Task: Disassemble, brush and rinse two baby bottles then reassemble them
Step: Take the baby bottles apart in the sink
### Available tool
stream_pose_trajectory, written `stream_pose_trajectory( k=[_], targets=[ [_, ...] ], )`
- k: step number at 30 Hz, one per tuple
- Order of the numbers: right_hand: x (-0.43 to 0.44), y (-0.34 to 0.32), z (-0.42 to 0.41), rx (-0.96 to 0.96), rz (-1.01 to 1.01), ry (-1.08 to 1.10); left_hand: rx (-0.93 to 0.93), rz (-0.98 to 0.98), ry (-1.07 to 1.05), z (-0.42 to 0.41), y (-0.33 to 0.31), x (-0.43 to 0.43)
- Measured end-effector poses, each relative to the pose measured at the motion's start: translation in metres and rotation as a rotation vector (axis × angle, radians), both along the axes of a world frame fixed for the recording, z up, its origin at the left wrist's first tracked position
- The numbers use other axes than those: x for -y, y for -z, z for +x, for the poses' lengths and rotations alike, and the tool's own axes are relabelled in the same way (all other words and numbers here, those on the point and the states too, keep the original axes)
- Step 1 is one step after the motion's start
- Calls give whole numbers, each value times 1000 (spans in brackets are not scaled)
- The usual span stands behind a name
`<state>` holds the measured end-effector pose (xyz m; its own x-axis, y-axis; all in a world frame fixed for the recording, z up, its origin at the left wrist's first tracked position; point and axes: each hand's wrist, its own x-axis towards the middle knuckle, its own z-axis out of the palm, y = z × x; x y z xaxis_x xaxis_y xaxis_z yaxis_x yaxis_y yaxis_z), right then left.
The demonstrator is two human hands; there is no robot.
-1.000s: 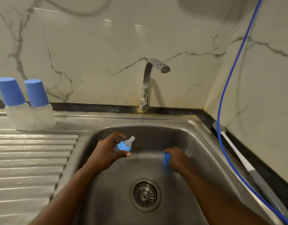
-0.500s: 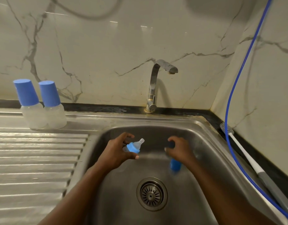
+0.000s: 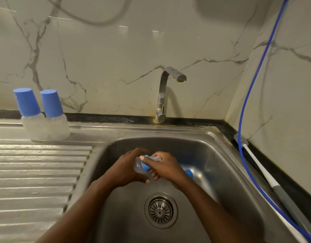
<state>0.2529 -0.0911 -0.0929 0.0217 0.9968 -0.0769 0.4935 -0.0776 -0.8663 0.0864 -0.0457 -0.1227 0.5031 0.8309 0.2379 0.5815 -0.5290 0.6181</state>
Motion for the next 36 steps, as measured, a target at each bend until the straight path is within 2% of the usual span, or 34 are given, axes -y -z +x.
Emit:
stream_pose_trajectory(
  k=[4, 10, 14, 17, 24, 29, 33, 36],
  targets=[
    [-1, 3, 0, 33, 40, -16, -67, -24, -38, -1, 3, -2],
    [-4, 9, -8, -71, -17, 52, -4, -10, -60, 4, 7, -1],
    [-11, 14, -9, 22, 179, 116, 35, -37, -37, 8, 0, 3],
    [-13, 14, -6, 51, 234, 72, 57, -82, -1, 6, -7, 5],
    [-13, 9, -8, 151, 251, 57, 43, -61, -26, 6, -7, 4],
    [-9, 10, -27, 193, 196, 209, -18, 0, -141, 10, 2, -1],
    [-6, 6, -28, 176, 278, 233, 84, -114, -100, 9, -9, 3],
    [-5, 1, -27, 139, 387, 166, 168, -313, 60, 2, -29, 10]
  ],
)
